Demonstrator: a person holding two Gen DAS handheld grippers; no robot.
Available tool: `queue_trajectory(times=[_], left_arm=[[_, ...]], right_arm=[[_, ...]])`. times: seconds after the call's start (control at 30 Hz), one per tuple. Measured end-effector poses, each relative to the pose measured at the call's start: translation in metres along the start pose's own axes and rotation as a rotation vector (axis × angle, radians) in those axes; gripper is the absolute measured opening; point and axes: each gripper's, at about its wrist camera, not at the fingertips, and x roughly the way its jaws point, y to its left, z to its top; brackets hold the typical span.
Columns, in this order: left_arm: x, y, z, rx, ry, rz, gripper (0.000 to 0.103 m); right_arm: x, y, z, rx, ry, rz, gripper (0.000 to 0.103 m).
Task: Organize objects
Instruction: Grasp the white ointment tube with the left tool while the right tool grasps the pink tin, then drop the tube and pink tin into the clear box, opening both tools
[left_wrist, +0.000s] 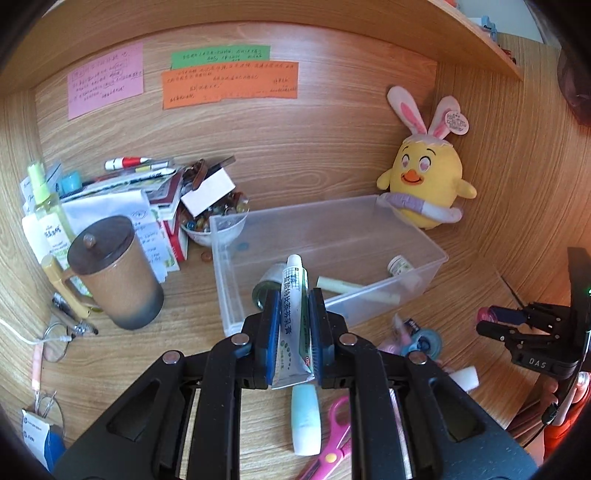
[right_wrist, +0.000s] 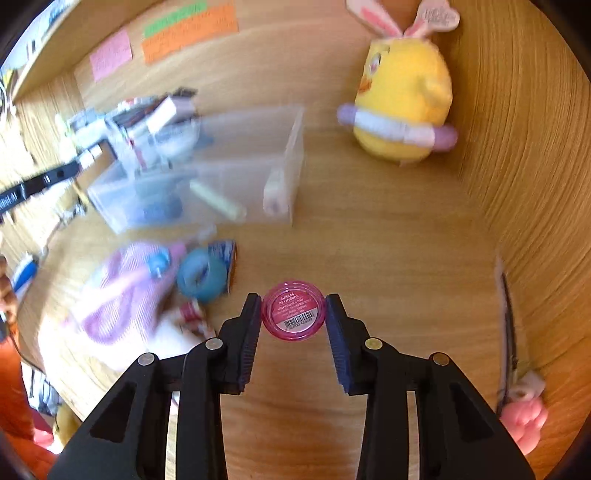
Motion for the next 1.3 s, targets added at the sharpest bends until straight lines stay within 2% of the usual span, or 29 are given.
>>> queue_trajectory(times=[0.27, 0.53, 0.83, 1.07, 1.3], left_arm=[[0.02, -0.008, 0.017, -0.005, 0.005, -0.02, 0.015], [0.043, -0.012, 0.027, -0.014, 0.031, -0.022, 0.015], [0.086, -0.016, 0.025, -0.016, 0.131, -0.044, 0.015], [0.099, -0.018, 0.019, -0.007, 0.162, -0.054, 0.015], [0.101, -0.018, 0.017, -0.007, 0.169, -0.055, 0.015]], right_arm=[[-0.021, 0.009, 0.05, -0.011, -0.156, 0.04, 0.032], [-0.011, 0.021, 0.086, -0.019, -0.191, 0.121, 0.032], [0.028, 0.029, 0.112, -0.02, -0.123, 0.178, 0.032], [0.064, 0.038, 0.119, -0.051, -0.051, 0.143, 0.032], [0.082, 0.045, 0.12, -0.08, -0.01, 0.122, 0.032]])
